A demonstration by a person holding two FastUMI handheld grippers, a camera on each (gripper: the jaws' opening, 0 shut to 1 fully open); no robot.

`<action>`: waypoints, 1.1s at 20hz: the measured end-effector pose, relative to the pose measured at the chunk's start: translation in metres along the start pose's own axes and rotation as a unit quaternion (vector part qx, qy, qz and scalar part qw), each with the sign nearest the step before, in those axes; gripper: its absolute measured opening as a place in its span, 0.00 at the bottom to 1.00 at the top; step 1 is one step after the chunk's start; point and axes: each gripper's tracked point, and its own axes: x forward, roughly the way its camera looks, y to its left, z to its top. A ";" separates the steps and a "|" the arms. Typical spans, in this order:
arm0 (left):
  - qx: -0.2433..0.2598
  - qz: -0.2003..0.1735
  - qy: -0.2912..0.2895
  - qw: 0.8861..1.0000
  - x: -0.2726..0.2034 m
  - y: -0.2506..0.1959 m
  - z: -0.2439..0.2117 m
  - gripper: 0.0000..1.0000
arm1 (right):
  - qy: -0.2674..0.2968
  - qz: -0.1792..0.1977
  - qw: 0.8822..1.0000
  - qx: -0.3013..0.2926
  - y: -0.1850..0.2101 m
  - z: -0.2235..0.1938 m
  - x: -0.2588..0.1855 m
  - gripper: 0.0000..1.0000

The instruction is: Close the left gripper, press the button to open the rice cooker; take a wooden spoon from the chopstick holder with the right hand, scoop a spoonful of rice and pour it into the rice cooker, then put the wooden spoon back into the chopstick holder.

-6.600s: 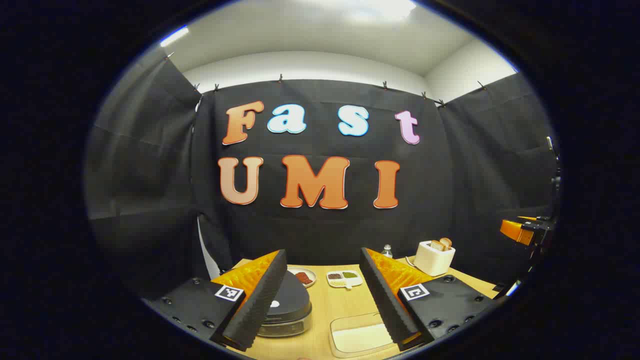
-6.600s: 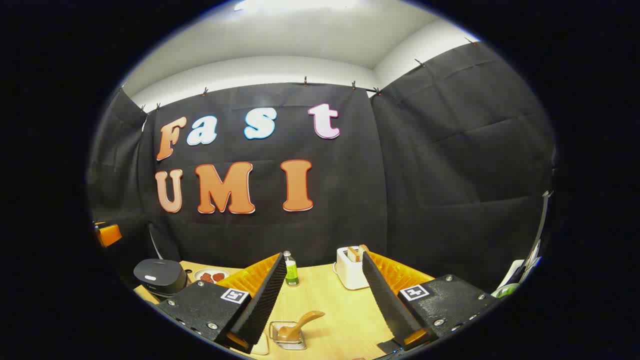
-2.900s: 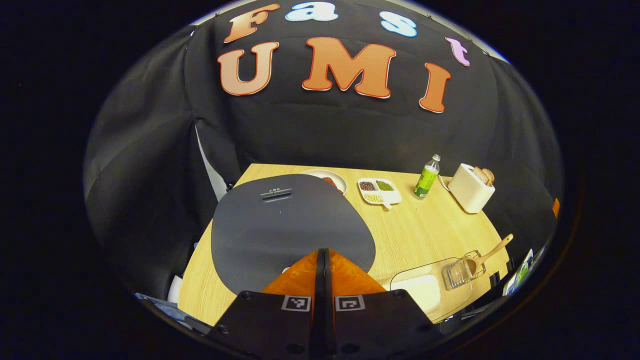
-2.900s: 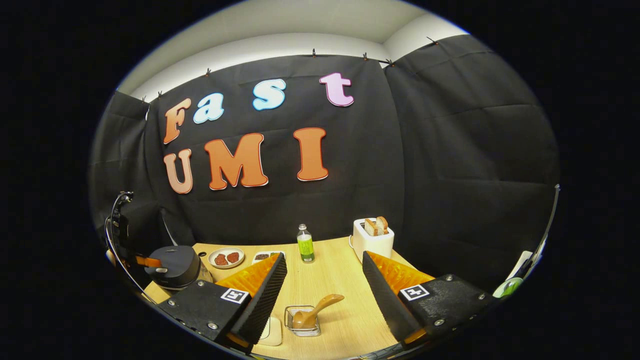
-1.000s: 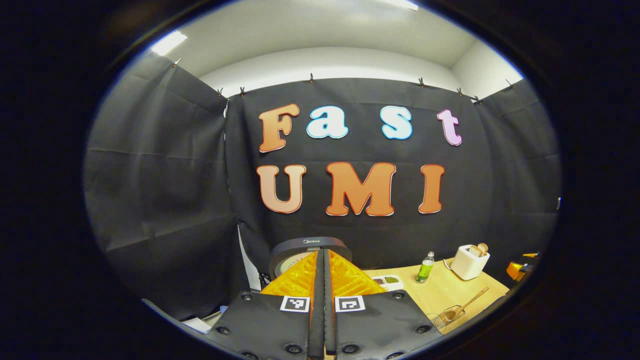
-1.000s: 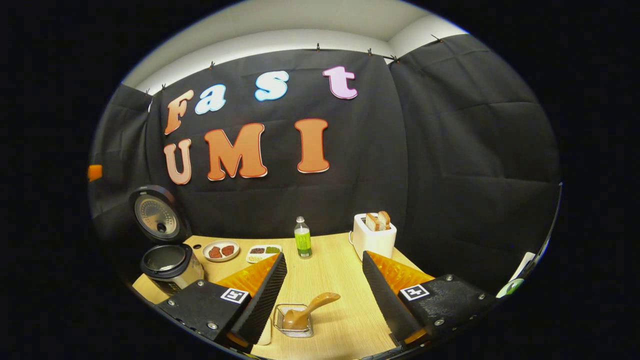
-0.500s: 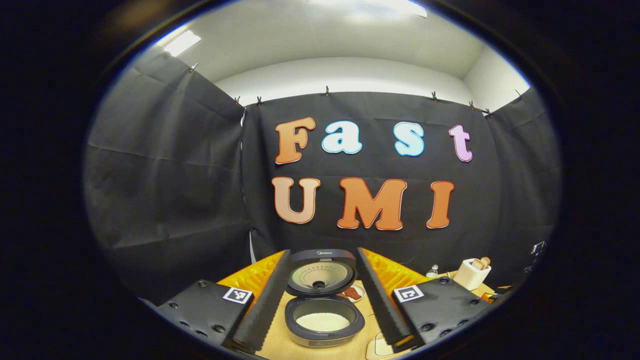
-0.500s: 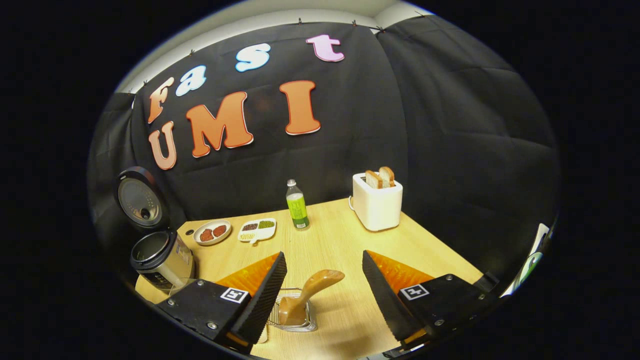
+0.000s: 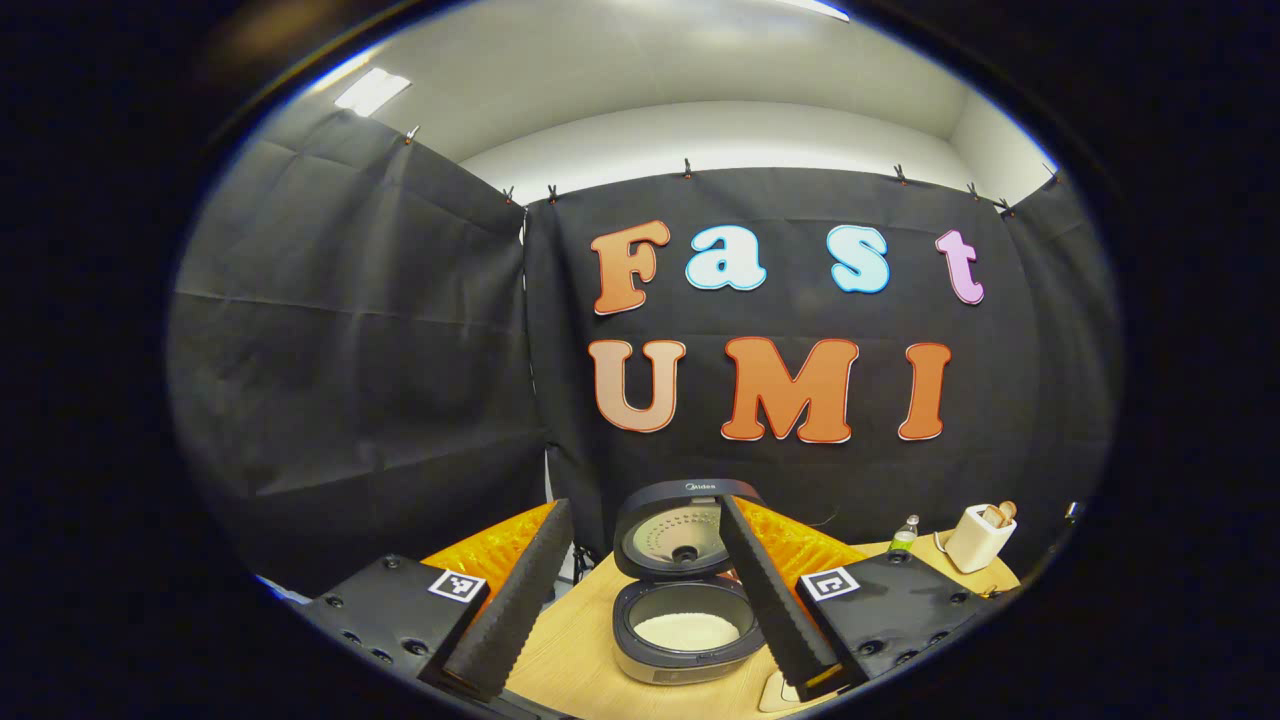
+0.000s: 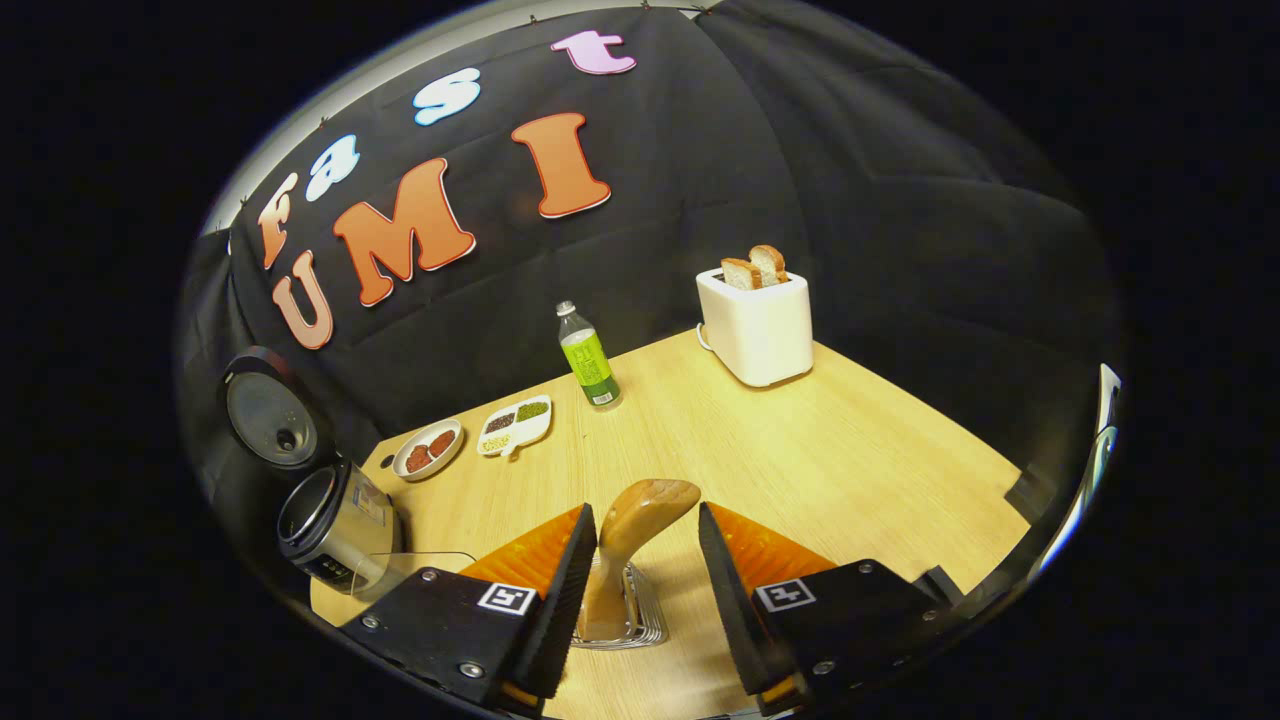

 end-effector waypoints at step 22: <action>0.004 -0.021 0.014 1.000 0.003 0.015 -0.007 0.96 | -0.011 0.054 0.990 0.133 0.037 0.037 -0.019 0.13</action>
